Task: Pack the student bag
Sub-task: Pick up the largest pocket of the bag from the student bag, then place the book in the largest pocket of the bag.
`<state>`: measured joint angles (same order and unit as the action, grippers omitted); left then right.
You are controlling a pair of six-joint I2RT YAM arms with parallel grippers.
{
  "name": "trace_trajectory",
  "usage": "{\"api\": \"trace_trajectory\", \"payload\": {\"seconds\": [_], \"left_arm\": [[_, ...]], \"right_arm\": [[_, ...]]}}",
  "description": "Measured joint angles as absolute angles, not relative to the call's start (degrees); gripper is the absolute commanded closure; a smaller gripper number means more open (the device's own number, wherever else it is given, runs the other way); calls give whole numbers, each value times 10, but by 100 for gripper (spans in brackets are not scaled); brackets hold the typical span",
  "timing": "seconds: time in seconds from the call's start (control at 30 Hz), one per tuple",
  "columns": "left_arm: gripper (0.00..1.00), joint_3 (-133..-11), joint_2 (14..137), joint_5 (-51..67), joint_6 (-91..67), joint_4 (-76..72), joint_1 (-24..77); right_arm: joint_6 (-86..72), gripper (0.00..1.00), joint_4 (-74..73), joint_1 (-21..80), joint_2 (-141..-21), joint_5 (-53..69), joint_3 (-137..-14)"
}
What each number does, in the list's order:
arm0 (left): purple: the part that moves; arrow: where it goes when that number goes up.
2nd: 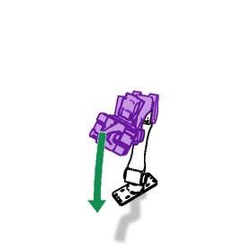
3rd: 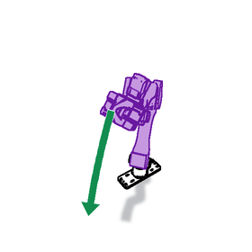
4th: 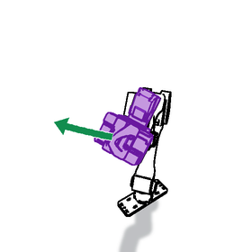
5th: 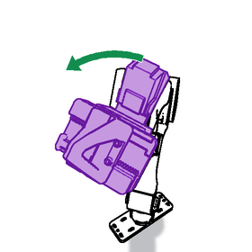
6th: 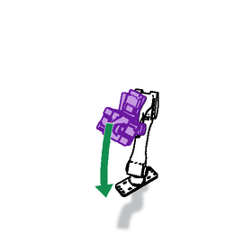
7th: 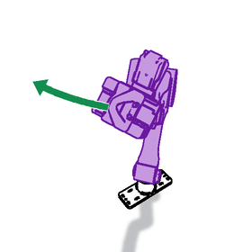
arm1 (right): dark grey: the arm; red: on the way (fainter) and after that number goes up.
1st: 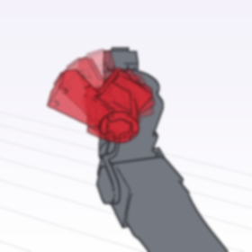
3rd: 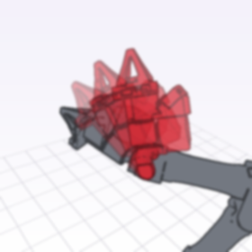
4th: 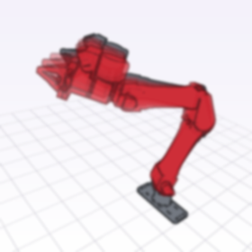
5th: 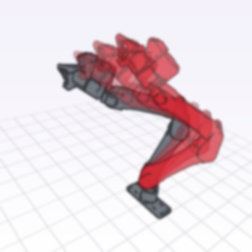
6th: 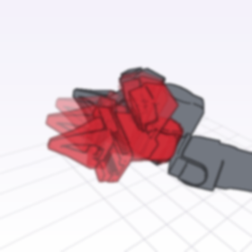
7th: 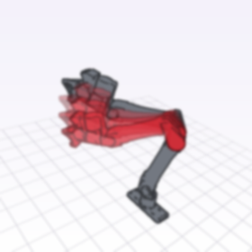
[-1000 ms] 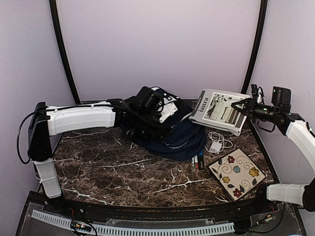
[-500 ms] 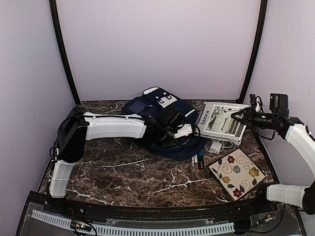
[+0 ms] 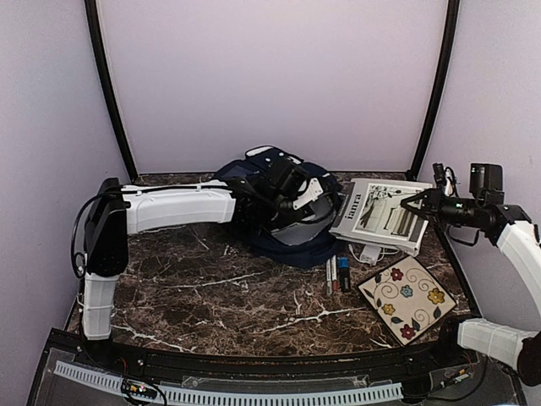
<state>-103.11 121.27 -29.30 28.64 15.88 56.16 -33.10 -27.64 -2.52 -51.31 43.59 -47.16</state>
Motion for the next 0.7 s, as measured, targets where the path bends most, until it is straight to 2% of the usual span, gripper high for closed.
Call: {"api": "trace_trajectory", "payload": {"seconds": [0.13, 0.23, 0.33, 0.5, 0.7], "left_arm": [[100, -1026, 1142, -270, 247, 158, 536], [100, -1016, 1105, -260, 221, 161, 519], [100, -1006, 1097, -249, 206, 164, 519], [100, -997, 1097, -249, 204, 170, 548], [100, -1015, 1097, -274, 202, 185, 577]], "right_arm": [[-388, 100, -204, -13, -488, 460, -404], [-498, 100, -78, 31, -464, 455, -293], [-601, 100, 55, 96, -494, 432, -229], [-681, 100, 237, 186, -612, 371, -271], [-706, 100, 308, 233, -753, 282, -359]]}}
